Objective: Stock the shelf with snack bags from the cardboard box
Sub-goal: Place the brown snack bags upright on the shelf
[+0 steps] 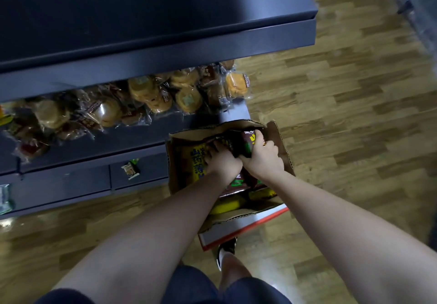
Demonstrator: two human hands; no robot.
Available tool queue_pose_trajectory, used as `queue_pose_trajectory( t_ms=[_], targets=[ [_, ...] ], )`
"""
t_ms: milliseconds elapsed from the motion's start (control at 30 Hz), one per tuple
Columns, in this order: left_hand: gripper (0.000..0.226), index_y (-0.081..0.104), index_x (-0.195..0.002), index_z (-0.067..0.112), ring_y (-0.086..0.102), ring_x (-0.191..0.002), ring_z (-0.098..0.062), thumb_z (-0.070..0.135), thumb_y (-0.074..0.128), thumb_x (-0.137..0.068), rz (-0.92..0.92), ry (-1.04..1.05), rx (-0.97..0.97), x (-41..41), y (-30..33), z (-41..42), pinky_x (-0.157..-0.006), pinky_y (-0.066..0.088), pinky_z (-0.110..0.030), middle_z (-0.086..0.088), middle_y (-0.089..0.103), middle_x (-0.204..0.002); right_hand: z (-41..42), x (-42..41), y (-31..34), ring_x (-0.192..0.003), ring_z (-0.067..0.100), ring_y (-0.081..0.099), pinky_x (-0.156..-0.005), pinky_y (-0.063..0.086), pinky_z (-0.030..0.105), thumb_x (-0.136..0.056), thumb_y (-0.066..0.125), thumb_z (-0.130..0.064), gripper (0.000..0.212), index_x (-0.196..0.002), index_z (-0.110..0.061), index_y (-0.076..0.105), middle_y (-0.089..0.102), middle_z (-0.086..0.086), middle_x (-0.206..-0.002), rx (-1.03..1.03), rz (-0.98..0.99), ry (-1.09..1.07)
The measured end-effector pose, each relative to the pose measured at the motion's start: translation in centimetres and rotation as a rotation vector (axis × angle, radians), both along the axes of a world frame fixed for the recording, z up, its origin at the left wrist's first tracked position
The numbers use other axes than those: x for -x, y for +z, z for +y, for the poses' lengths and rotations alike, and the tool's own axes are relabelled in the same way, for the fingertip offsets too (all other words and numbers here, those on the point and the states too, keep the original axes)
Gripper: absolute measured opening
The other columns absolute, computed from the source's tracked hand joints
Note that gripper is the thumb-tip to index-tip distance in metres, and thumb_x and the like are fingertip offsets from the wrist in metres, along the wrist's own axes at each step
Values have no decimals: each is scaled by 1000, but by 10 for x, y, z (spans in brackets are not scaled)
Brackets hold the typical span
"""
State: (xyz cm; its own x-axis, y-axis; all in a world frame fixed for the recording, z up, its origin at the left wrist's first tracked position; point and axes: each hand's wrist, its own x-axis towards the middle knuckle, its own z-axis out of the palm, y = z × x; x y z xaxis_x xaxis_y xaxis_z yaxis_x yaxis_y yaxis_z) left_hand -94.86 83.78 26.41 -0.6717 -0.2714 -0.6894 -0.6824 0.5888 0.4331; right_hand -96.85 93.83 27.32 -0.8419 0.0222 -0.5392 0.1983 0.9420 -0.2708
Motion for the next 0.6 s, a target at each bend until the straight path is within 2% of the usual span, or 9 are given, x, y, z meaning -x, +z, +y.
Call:
queue_pose_trajectory(
  t_ms=[100,233,367,467,600],
  targets=[
    [77,4,-150,8,4,-145,-33,23,49,-90,-1,122,-70,7,0,2,-119,8,-41,-14,3,-158,0,3,2,-125,36,37,-93,39,47,-80,59,-57,88,-147,-19,18,42,17,-130,-36,39,56],
    [75,7,-150,9,5,-146,-31,27,49,-91,-7,171,-39,12,-4,3,-117,7,-41,-12,6,-158,2,11,6,-121,40,43,-90,41,48,-81,61,-53,77,-138,-14,26,44,20,-127,8,9,72],
    [90,-2,-149,8,5,-144,-34,38,55,-87,-34,83,7,8,-5,4,-115,12,-45,-12,2,-157,8,20,11,-115,42,50,-91,43,47,-80,64,-47,74,-137,-15,28,47,20,-125,30,-30,97],
    [96,-3,-149,9,11,-141,-36,44,57,-83,-36,17,112,2,-6,10,-111,19,-47,-12,4,-157,12,23,16,-115,40,51,-91,46,47,-78,65,-46,74,-136,-17,29,48,17,-124,9,-49,119],
    [87,-1,-149,14,21,-135,-40,32,56,-86,-22,-58,187,0,-1,8,-105,27,-49,-7,8,-155,11,24,23,-112,38,53,-88,47,46,-78,65,-48,74,-135,-17,30,50,15,-123,8,-30,141]
  ],
)
